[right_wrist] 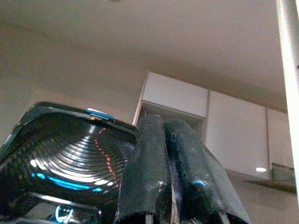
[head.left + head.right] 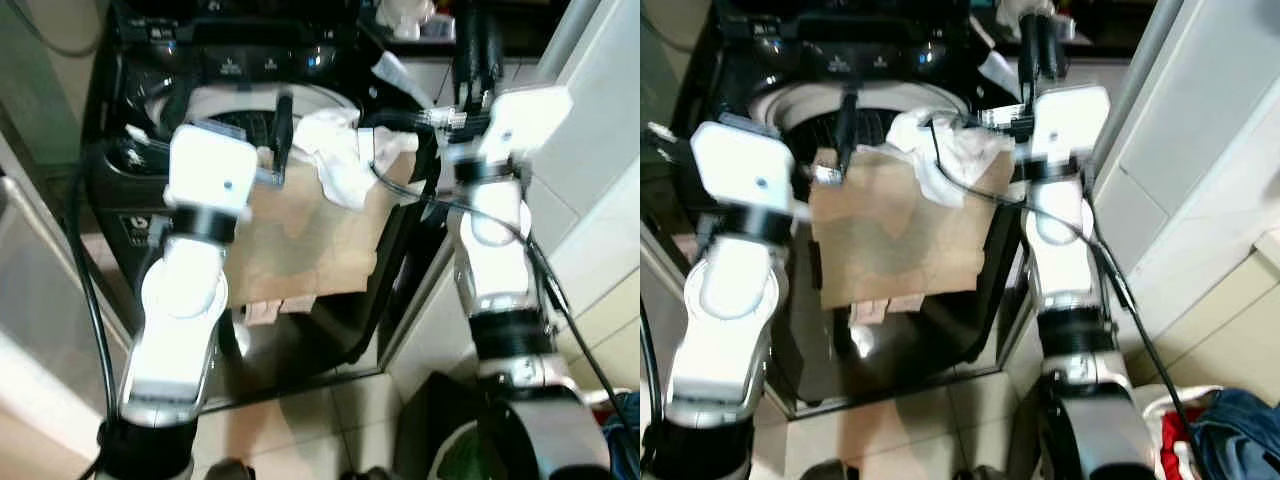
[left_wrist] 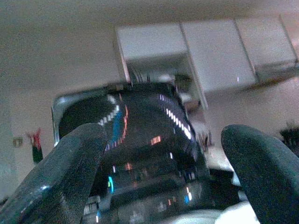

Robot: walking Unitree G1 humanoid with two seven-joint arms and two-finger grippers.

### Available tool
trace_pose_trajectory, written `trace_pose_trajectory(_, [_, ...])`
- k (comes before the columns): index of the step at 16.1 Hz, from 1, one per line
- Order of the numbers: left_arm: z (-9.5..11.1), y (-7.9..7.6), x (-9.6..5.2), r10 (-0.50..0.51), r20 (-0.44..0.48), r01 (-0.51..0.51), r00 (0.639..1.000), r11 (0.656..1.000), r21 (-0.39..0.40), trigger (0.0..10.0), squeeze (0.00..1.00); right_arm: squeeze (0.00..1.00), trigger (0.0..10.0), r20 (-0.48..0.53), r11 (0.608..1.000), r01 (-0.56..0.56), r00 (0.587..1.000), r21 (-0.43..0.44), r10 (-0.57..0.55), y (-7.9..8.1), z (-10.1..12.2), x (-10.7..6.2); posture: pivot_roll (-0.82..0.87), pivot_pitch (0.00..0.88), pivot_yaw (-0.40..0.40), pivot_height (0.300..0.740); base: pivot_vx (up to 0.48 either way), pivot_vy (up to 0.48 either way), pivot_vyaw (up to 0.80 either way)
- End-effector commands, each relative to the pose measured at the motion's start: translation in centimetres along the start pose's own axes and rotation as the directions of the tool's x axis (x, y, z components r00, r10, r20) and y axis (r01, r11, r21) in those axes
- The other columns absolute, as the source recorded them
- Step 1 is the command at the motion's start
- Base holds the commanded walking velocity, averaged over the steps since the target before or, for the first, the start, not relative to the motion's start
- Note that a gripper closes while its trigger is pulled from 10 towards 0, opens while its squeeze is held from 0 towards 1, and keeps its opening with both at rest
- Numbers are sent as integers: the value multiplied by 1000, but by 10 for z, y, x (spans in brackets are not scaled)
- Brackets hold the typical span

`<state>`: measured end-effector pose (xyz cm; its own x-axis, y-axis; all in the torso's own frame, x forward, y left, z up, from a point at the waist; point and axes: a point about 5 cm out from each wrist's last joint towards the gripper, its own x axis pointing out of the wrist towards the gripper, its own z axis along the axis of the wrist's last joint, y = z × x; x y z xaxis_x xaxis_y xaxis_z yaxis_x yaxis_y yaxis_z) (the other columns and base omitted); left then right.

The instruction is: Clothes washing

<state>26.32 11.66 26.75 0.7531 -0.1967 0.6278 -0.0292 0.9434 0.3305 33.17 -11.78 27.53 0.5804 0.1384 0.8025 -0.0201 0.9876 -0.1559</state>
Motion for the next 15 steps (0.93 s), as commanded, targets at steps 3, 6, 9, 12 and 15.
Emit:
trace_pose_trajectory(3, [2,-5,5,-31,38,31,999,1000,-2,8941,0,0,10000,-9,1000,4,1000,-18,-5,-3,6,4,0,0,-49,740,469,0,0])
trace_pose_trajectory(6, [-1,-2,7,22,29,-22,999,1000,6,10000,0,0,10000,-30,999,-33,999,-7,33,3,0,7,9,0,-57,740,465,0,0])
trace_pose_trajectory(9, [-5,-2,8,38,7,-38,999,999,-4,10000,0,0,10000,-61,999,-52,997,4,52,5,-3,8,13,0,-62,740,449,0,0])
trace_pose_trajectory(12, [-11,-8,8,-16,-21,17,1000,1000,26,10000,0,0,10000,-165,997,-57,984,43,63,8,-21,-4,14,0,-60,740,455,0,0])
trace_pose_trajectory(15, [-12,-9,7,-21,-25,22,999,999,34,10000,0,0,10000,-279,998,-30,959,62,46,6,-35,-27,27,0,-67,740,160,0,0])
